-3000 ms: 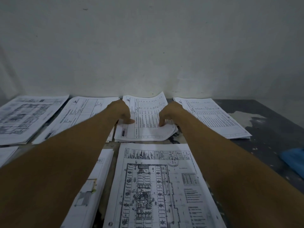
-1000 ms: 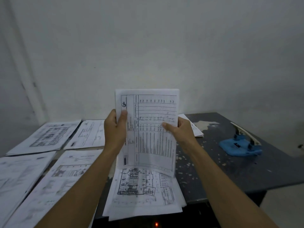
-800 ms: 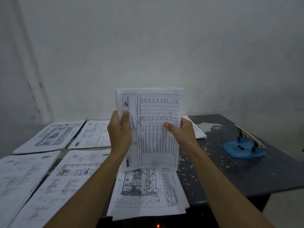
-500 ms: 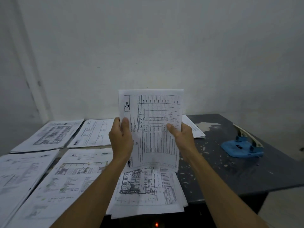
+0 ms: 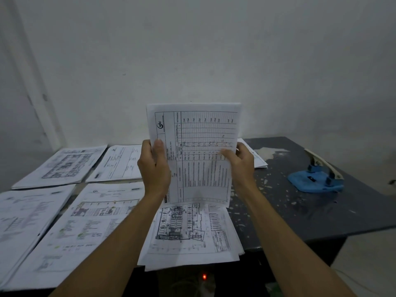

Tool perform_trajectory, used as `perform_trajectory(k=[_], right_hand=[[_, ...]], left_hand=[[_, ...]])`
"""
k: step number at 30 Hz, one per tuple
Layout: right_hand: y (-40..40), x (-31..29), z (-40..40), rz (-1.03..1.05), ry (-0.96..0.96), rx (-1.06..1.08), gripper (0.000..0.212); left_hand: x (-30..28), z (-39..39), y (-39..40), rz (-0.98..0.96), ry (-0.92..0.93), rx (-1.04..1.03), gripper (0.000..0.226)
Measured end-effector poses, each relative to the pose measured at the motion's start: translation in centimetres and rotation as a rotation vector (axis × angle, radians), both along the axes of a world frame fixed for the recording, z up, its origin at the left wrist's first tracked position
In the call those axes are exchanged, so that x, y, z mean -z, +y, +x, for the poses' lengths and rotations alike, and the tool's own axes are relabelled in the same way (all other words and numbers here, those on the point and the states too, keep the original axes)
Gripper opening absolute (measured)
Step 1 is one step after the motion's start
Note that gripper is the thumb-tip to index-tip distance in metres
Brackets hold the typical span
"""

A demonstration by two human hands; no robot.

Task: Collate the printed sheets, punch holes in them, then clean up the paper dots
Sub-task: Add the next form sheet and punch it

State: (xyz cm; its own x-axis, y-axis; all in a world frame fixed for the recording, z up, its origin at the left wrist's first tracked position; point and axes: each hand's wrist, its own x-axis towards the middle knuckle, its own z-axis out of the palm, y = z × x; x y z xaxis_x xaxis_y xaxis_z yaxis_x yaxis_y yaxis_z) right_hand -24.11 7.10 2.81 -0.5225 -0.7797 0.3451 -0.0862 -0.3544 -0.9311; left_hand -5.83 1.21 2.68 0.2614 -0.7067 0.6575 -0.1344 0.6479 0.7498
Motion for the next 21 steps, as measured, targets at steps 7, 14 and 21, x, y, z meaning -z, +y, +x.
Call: perform_trajectory(k=[7, 14, 21], right_hand=[[-0.2, -0.5, 0.4, -0.012, 0.027, 0.045, 0.015], [0.5, -3.6, -0.7, -0.165, 0.199, 0.161, 0.044], [0.9, -11.8, -1.4, -0.23, 0.747, 0.061, 0.059]], left_hand=[[0.2, 0.0, -0.1, 0.014, 0.015, 0.0, 0.03], [0.1, 0.0, -0.3, 0.012, 0.014, 0.009, 0.03], [0.2, 0.0, 0.0, 0.022, 0.031, 0.02, 0.028]])
